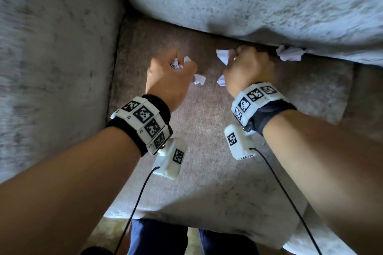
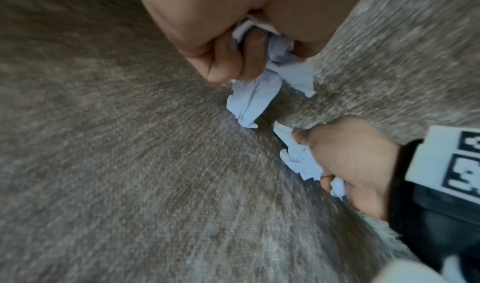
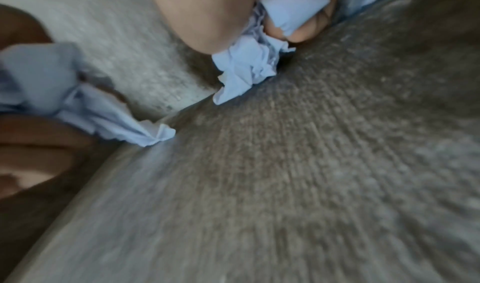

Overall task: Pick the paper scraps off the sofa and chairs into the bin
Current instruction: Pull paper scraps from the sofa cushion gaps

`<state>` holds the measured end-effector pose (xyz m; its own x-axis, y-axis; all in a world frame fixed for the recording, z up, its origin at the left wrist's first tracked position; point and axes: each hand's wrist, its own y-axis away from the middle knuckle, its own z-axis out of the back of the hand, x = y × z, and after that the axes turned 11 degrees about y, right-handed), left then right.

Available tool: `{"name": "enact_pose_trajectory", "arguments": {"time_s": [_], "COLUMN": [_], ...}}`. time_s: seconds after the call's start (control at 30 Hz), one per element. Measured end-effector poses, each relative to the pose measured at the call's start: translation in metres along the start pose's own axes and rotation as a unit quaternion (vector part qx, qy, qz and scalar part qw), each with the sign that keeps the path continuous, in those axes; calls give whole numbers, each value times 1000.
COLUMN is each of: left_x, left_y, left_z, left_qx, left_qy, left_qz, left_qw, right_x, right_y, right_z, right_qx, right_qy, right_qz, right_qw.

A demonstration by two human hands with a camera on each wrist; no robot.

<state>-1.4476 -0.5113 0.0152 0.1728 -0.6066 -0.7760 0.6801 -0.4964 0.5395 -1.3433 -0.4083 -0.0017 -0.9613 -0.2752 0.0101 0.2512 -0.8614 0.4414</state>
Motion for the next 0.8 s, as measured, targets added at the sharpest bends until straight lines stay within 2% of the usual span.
{"name": "enact_pose_trajectory", "arguments": {"time_s": [0.23,0.37,0.47,0.6,0.8], "left_x": [-22,-36,-51,-77,-120], "left_y": [28,61,96,149,229], "left_z": [9,27,47,81,141], "left_qx": [-7,-14,-24,-30,-90], "left_qy": [-31,-30,-30,-50,-77], "left_qz": [-29,-36,-23,-22,-35], "left_qw": [999,999,999,998,992], "right_x": [-14,-19,-21,-18,6], "right_y": [40,69,103,152,227], "right_z": [39,61,95,149,213], "right_qx": [104,111,118,78,2], "right_qy": [-40,-108,-91,-45,37], "right_qz": [109,44,57,120,238], "right_qw": [988,987,987,989,971]}}
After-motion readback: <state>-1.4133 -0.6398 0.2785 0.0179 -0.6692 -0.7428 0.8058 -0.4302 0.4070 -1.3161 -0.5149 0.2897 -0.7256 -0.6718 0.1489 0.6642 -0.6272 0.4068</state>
